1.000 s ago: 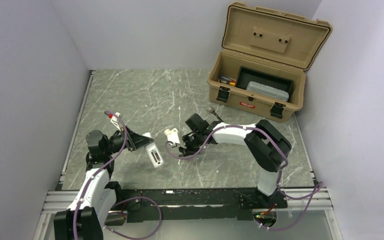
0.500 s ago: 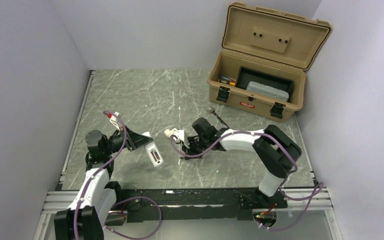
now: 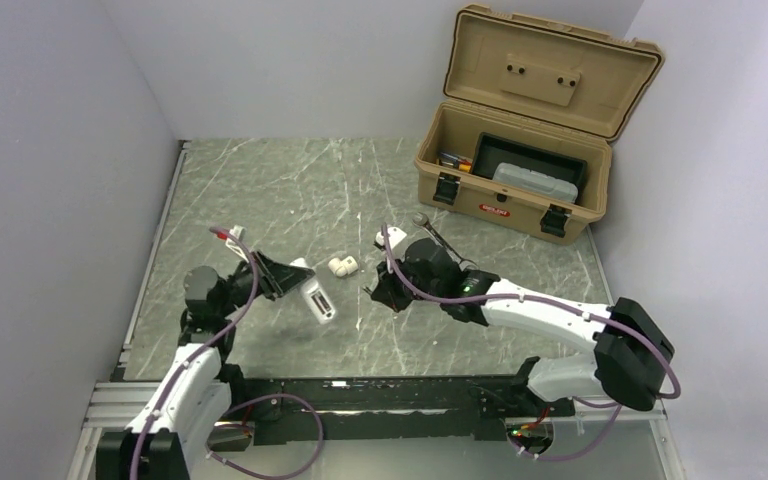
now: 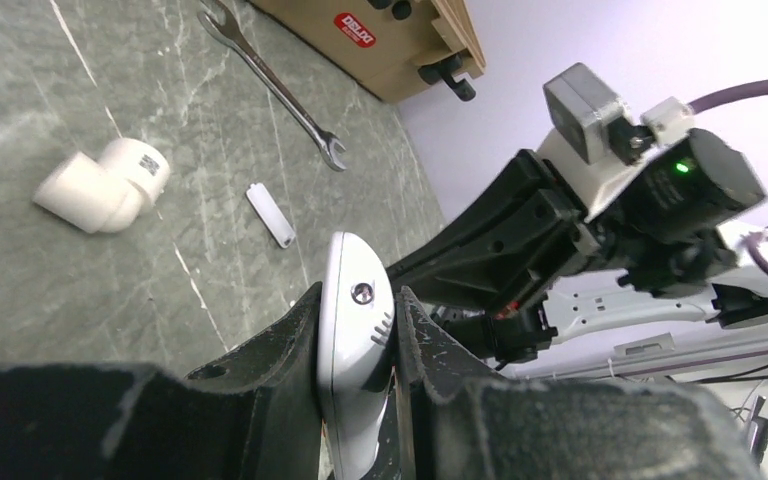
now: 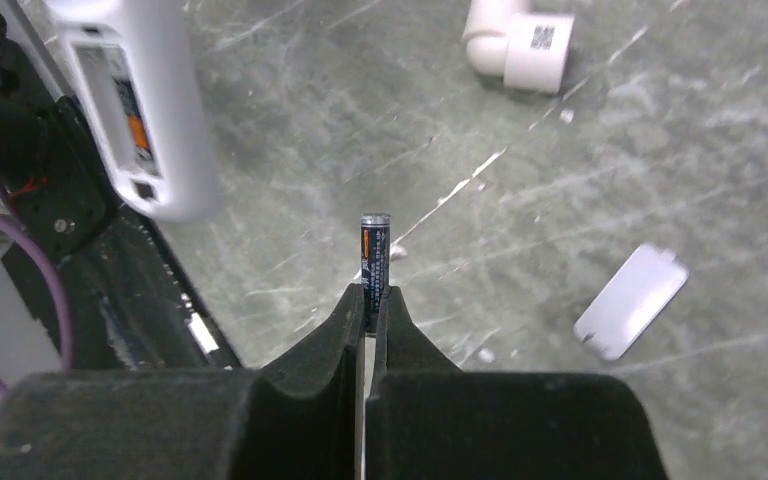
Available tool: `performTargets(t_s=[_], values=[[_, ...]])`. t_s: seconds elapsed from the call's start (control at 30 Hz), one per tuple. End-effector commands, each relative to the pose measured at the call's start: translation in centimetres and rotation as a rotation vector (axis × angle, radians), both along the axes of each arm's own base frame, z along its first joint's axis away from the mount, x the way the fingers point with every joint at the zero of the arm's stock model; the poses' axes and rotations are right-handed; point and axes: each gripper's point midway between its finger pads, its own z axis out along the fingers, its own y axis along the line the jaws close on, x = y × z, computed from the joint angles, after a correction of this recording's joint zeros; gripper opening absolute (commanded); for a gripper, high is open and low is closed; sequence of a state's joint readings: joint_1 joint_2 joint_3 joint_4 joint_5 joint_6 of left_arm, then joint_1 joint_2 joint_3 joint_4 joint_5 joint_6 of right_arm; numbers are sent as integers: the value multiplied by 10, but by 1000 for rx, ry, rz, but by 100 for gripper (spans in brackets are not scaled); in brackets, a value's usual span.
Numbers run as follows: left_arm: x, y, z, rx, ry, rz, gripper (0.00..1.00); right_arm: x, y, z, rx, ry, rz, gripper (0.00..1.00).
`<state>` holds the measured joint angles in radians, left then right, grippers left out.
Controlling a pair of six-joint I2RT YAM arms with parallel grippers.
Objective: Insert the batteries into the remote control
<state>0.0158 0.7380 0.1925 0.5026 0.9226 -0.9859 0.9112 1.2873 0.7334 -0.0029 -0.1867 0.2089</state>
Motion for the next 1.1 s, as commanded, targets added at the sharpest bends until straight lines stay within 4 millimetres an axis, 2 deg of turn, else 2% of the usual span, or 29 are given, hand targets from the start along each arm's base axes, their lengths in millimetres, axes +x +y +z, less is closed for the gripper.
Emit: performTargets(t_s=[0.0, 0.13, 0.27, 0.33, 0.5, 0.7, 0.83, 1.07], values=[[11, -11, 13, -72, -103, 122, 0, -15, -6, 25, -23, 87, -192, 0], [10, -21, 14, -151, -75, 160, 0, -26, -14, 53, -25, 96, -241, 0], [17, -25, 8, -195, 41, 194, 0, -31, -18, 84, 44, 95, -265, 0], [19, -27, 4, -226, 108, 218, 0, -35, -17, 89, 37, 117, -254, 0], [14, -39, 15, -277, 126, 188, 0, -44, -5, 80, -55, 171, -218, 0], [10, -46, 8, -272, 192, 191, 0, -45, 8, 68, -113, 198, -210, 0], [10, -51, 3, -232, 236, 185, 0, -46, 19, 68, -113, 191, -182, 0], [9, -56, 0, -231, 236, 174, 0, -43, 26, 67, -121, 183, -178, 0]])
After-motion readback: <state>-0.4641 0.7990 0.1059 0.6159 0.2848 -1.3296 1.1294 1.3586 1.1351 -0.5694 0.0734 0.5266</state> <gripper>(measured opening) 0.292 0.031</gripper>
